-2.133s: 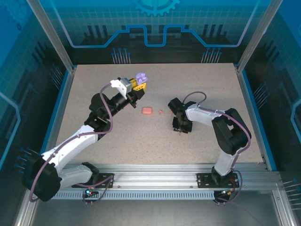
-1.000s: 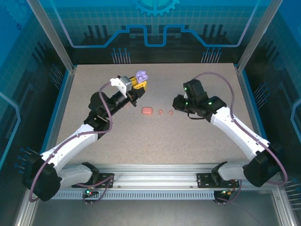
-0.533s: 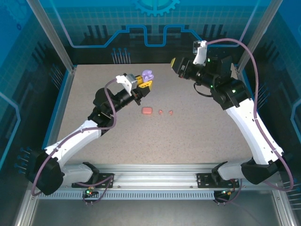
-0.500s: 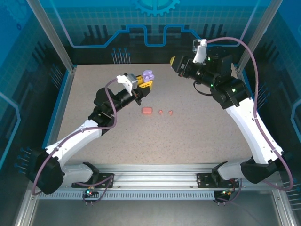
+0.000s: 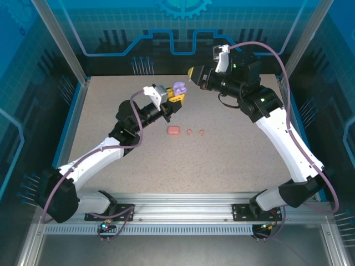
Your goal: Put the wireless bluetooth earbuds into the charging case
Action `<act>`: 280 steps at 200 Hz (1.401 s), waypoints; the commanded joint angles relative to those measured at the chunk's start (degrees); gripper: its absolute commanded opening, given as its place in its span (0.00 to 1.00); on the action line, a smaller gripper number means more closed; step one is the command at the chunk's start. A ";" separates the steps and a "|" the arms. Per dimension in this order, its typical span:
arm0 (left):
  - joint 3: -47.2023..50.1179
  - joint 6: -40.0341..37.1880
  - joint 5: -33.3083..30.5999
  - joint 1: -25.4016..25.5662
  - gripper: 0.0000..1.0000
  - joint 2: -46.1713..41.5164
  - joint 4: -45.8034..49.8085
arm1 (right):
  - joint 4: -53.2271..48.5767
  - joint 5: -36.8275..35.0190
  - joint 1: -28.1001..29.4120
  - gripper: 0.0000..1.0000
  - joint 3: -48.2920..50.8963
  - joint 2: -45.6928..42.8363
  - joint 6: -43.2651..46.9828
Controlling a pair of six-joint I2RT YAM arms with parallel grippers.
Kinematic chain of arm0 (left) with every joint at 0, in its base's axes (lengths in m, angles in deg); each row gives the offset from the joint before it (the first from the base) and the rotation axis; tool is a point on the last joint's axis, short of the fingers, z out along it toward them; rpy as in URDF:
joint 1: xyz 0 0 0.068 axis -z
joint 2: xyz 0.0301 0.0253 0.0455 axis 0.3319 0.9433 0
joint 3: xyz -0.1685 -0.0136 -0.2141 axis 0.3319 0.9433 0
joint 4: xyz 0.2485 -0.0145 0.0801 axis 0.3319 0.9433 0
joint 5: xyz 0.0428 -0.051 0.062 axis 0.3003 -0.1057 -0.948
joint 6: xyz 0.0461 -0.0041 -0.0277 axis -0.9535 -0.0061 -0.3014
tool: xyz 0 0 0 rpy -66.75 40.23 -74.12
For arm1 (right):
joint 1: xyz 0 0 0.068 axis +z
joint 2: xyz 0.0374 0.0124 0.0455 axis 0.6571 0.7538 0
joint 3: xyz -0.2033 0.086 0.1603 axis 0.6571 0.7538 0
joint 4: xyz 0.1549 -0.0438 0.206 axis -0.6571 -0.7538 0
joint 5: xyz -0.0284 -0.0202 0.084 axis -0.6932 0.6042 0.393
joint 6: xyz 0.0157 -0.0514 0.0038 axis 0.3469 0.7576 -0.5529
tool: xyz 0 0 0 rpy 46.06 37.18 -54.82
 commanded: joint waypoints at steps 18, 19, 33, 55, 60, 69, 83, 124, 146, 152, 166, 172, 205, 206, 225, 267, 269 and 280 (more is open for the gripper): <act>-2.54 -0.79 0.80 0.58 0.00 0.69 -0.79 | 1.72 1.80 1.42 0.18 1.79 -1.06 -0.47; -2.54 -0.79 0.82 0.57 0.00 0.70 -0.75 | 1.72 1.86 1.44 0.18 1.77 -1.06 -0.42; -2.62 -0.82 0.76 0.61 0.00 0.71 -0.79 | 1.72 2.13 1.69 0.18 2.45 -1.24 -0.55; -2.62 -0.97 0.67 0.59 0.00 0.81 -0.81 | 1.90 2.14 2.07 0.18 3.50 -1.59 -0.65; -2.65 -0.99 0.60 0.58 0.00 0.80 -0.76 | 1.90 2.13 2.16 0.18 3.77 -1.72 -0.66; -2.70 -1.01 0.70 0.62 0.00 0.81 -0.80 | 1.81 2.10 2.17 0.18 4.03 -1.77 -0.75; -2.71 -1.06 0.58 0.71 0.00 0.89 -0.80 | 1.82 2.37 2.25 0.18 4.54 -1.85 -0.99; -2.71 -1.23 0.50 0.74 0.00 0.97 -0.72 | 1.79 2.92 2.51 0.17 5.32 -1.68 -1.49; -2.71 -1.41 0.47 0.66 0.00 0.98 -0.63 | 1.73 3.04 2.91 0.17 5.35 -1.70 -1.30; -2.71 -1.37 0.41 0.71 0.00 0.98 -0.63 | 1.58 3.07 2.99 0.17 5.47 -1.75 -1.26; -2.71 -1.59 0.40 0.70 0.00 0.98 -0.53 | 1.50 2.90 3.13 0.16 5.75 -2.07 -1.24; -2.71 -1.58 0.40 0.69 0.00 0.93 -0.49 | 1.40 2.74 3.14 0.17 5.80 -2.20 -1.17; -2.71 -1.58 0.34 0.67 0.00 0.89 -0.53 | 1.16 2.38 3.31 0.16 6.79 -3.17 -1.26; -2.71 -1.58 0.33 0.71 0.00 0.89 -0.50 | 1.14 2.37 3.31 0.16 6.82 -3.17 -1.26; -2.76 -1.52 0.23 0.70 0.00 0.90 -0.50 | 1.05 2.42 3.26 0.16 7.37 -3.30 -1.26; -2.98 -1.58 0.14 0.74 0.00 0.80 -0.54 | -0.93 1.70 4.43 0.18 7.42 -2.41 0.19; -2.91 -1.59 0.14 0.72 0.00 0.80 -0.48 | -1.05 1.63 4.49 0.18 7.45 -2.35 0.22; -2.89 -1.59 0.23 0.74 0.00 0.80 -0.42 | -1.61 1.35 4.54 0.19 7.34 -2.21 0.32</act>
